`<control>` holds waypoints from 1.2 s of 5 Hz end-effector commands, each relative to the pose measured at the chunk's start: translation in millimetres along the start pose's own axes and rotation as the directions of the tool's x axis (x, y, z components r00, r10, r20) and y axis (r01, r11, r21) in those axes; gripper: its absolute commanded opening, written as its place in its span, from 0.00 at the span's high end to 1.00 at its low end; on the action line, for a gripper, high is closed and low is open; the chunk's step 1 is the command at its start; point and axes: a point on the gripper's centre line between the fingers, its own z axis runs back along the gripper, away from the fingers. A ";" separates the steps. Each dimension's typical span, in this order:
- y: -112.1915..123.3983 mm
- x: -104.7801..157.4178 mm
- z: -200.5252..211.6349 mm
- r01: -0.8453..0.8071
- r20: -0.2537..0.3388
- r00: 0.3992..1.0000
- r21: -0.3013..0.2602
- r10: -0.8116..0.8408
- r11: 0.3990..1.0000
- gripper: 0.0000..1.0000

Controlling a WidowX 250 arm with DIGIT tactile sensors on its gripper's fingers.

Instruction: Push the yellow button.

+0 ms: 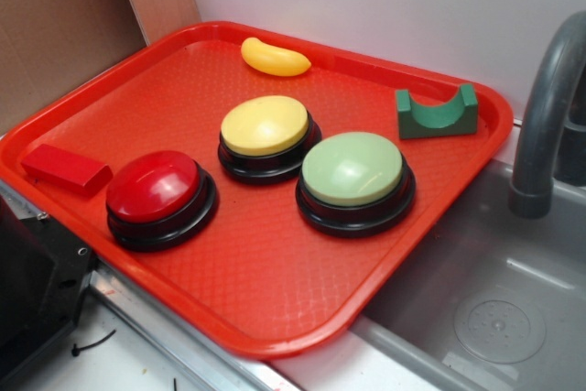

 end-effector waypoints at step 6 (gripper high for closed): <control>-10.2 108.3 -162.3 0.164 0.032 0.986 0.006 -0.164 0.987 0.00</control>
